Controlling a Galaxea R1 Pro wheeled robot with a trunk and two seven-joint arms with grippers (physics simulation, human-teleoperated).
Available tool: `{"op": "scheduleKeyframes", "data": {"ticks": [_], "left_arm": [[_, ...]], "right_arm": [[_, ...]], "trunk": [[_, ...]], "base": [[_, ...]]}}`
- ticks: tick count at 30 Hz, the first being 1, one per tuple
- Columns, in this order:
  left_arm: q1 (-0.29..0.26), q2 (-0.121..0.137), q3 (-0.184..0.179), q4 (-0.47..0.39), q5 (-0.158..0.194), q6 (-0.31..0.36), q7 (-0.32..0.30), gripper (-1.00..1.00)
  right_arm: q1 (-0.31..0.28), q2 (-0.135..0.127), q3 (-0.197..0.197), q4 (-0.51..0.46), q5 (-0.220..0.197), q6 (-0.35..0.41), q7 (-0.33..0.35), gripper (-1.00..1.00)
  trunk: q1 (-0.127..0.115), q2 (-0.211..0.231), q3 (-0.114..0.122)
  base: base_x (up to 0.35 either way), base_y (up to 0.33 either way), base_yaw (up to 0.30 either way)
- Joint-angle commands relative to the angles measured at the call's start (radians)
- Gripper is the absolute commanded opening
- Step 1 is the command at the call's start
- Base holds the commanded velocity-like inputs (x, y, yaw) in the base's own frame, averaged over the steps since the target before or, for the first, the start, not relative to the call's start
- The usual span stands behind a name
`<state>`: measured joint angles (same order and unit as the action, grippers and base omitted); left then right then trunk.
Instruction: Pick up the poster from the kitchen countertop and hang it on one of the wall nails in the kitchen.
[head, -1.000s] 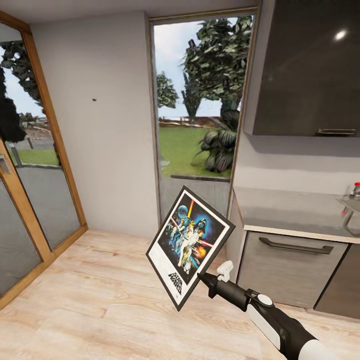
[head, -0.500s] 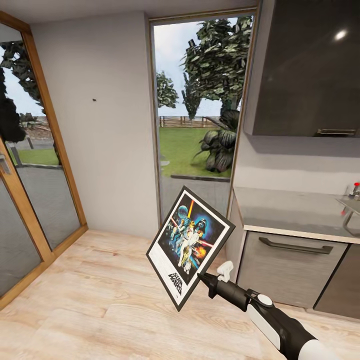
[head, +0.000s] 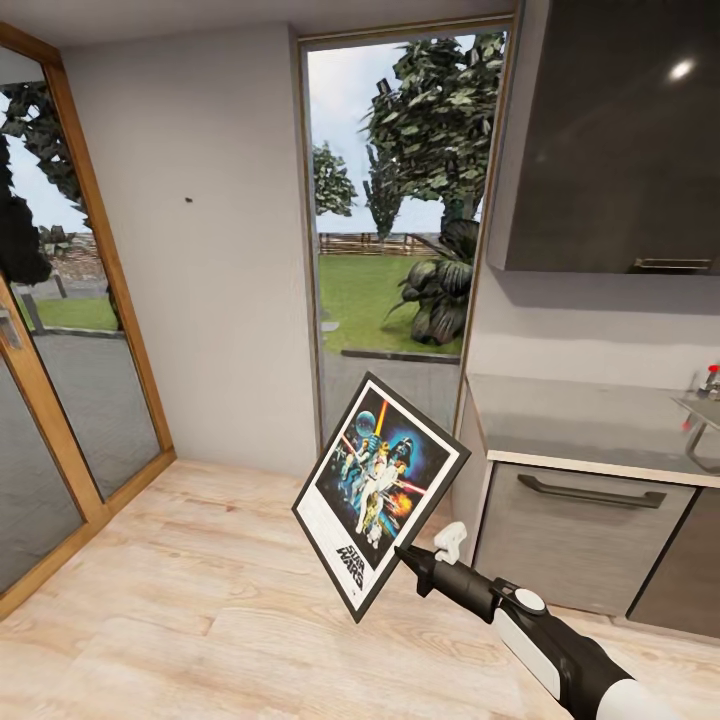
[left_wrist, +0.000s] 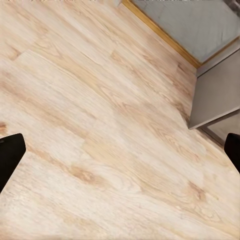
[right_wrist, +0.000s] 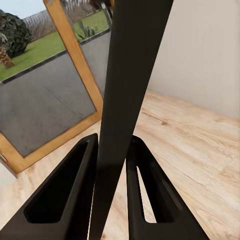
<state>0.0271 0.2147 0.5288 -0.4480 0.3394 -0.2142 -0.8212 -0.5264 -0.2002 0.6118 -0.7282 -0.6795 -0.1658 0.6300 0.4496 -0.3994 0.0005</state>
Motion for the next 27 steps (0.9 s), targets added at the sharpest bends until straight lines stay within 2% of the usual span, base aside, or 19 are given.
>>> {"op": "scheduleKeyframes", "data": {"ticks": [1, 8, 27], "left_arm": [[0.001, 0.0, 0.0, 0.0, 0.004, -0.001, -0.004, 1.0], [0.001, 0.0, 0.0, 0.0, 0.004, -0.001, -0.004, 1.0], [0.001, 0.0, -0.001, 0.0, 0.004, 0.0, -0.004, 1.0]], "right_arm": [[-0.001, -0.001, 0.006, 0.001, -0.009, -0.005, 0.002, -1.0], [-0.001, -0.001, 0.006, 0.001, -0.009, -0.006, 0.002, -1.0], [-0.001, 0.002, 0.008, 0.004, -0.008, -0.006, -0.004, -1.0]], "trunk": [[0.0, -0.001, 0.0], [0.0, -0.001, 0.0], [0.0, -0.001, 0.0]], "base": [[0.0, 0.0, 0.0], [0.049, 0.059, 0.0], [0.186, 0.232, 0.015]]}}
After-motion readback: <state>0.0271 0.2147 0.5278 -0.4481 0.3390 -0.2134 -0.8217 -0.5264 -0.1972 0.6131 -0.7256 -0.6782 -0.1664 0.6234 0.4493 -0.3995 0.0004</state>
